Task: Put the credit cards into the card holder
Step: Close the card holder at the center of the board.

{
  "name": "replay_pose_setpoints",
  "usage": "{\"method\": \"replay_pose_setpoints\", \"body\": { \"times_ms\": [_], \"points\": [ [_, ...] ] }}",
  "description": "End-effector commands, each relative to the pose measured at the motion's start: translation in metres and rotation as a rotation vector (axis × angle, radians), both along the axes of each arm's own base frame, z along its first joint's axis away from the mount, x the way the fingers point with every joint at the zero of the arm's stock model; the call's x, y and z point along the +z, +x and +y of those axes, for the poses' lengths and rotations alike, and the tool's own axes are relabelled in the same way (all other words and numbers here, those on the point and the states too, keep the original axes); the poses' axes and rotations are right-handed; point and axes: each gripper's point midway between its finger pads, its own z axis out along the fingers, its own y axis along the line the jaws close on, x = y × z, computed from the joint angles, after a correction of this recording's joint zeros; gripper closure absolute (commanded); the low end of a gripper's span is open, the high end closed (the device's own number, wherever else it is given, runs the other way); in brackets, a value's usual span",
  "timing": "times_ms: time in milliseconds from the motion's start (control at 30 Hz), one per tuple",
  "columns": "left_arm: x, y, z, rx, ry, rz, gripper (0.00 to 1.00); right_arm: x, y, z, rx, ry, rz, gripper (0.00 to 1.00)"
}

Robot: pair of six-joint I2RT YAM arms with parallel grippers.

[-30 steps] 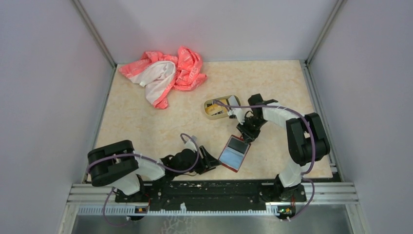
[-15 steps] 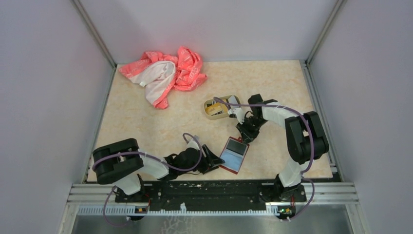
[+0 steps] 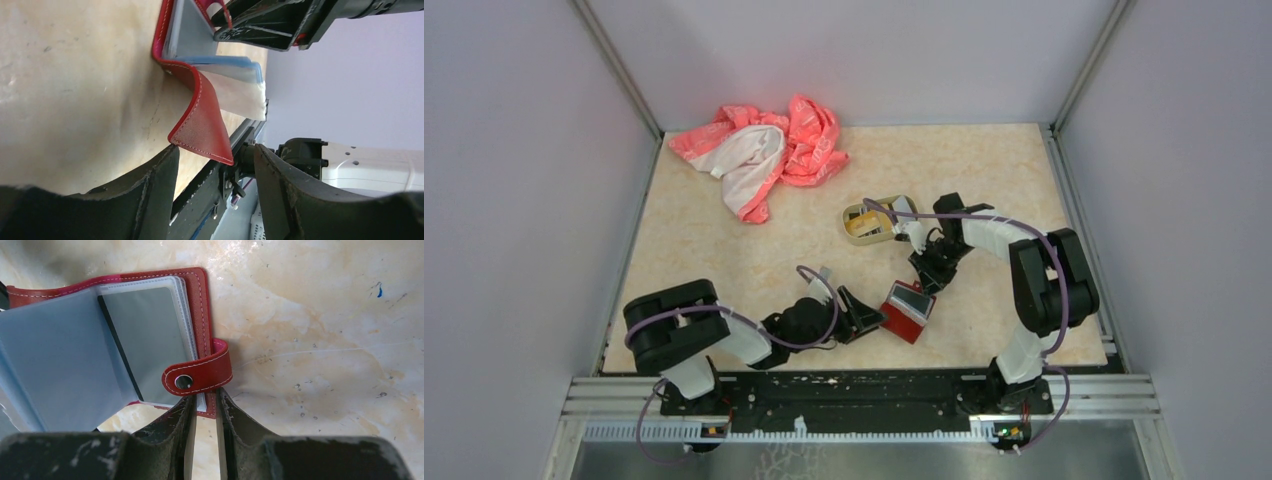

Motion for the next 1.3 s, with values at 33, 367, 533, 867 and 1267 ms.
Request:
{"method": "replay_pose_setpoints", "body": {
  "times_ms": [33, 367, 533, 867, 1267],
  "points": [
    [0.029, 0.014, -0.013, -0.011, -0.111, -0.093, 0.37, 0.003, 0.004, 0.009, -0.004, 0.04, 0.005, 0.8],
    [0.039, 0.019, -0.029, -0.085, -0.126, -0.171, 0.33, 0.004, 0.005, 0.01, -0.012, 0.041, 0.006, 0.77],
    [0.038, 0.019, -0.041, -0.143, -0.117, -0.193, 0.26, 0.008, 0.008, 0.011, -0.017, 0.05, -0.008, 0.75],
    [0.016, 0.044, -0.046, -0.1, -0.055, -0.132, 0.31, 0.027, 0.022, 0.007, -0.062, 0.103, -0.07, 0.67],
    [-0.027, 0.07, -0.049, -0.047, 0.179, -0.08, 0.54, 0.07, 0.052, -0.01, -0.163, 0.19, -0.234, 0.55]
  ]
}}
